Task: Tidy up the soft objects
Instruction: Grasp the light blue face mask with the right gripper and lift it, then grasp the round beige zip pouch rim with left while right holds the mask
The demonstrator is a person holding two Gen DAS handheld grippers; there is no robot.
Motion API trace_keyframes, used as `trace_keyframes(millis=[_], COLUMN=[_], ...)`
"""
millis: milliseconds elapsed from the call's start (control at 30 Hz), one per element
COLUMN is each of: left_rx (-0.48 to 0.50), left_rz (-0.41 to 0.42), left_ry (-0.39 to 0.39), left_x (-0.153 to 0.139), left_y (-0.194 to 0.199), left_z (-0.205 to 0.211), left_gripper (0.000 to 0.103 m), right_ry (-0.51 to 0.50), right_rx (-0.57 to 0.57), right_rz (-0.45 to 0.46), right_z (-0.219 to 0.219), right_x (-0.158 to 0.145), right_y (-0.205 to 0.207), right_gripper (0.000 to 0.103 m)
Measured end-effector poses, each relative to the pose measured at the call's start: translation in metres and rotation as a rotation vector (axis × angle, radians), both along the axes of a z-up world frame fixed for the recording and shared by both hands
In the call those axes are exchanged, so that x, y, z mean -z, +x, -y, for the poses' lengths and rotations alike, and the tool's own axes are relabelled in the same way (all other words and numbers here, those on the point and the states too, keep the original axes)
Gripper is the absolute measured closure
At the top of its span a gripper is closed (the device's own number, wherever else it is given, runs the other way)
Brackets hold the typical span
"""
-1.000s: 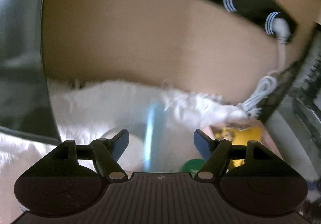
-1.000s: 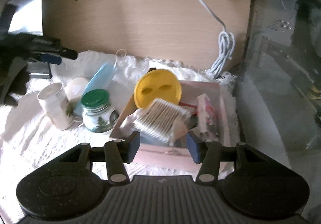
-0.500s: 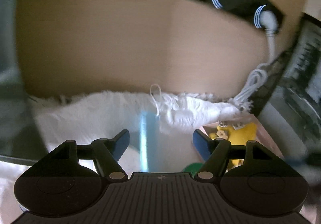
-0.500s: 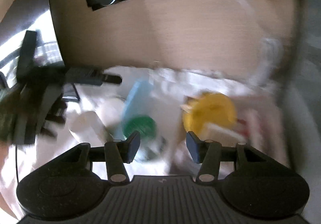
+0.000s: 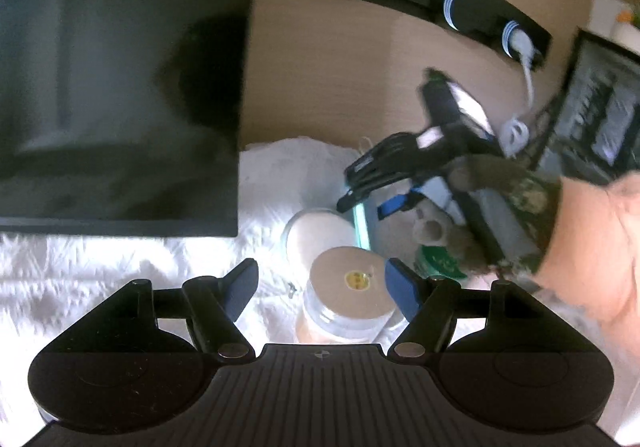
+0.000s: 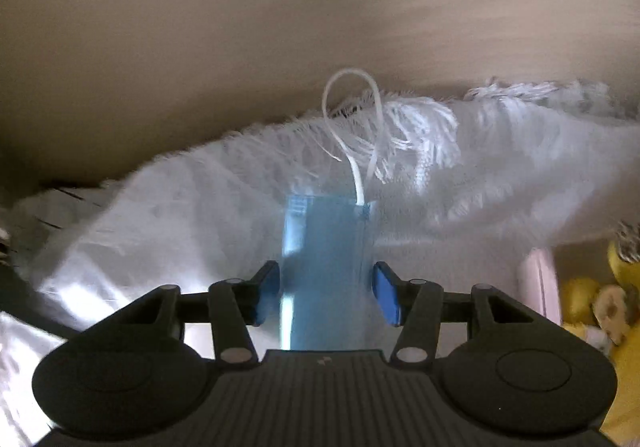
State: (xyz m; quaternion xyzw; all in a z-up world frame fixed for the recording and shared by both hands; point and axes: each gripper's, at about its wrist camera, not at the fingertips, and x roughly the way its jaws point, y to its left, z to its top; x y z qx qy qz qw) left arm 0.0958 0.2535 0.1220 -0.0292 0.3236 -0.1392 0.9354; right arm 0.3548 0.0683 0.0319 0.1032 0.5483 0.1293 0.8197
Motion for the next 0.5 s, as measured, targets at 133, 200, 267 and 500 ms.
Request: trace_keyframes(millis=[133, 200, 267, 500], left_rx=[0.043, 0.061, 0.093, 0.178], left_rz=[0.0, -0.006, -0.009, -0.161], left_ry=[0.027, 0.026, 0.066, 0.193], left_x=[-0.004, -0.009, -0.013, -0.016], left_y=[0.011, 0.023, 0.037, 0.116], left_z=[0.009, 0.015, 0.03, 0.087], left_gripper=[0.028, 0.028, 0.028, 0.028], right_ry=[0.095, 0.143, 0.204, 0.281], right_rx=[-0.045, -0.067, -0.076, -0.132], right_rz=[0.007, 0.096, 0.166, 0.312], right_z=[0.019, 0.038, 0.061, 0.14], right_x=[-0.021, -0.051, -0.083, -0.126], right_y=[-0.023, -0.047, -0.077, -0.187], right_gripper=[0.099, 0.099, 0.099, 0.099])
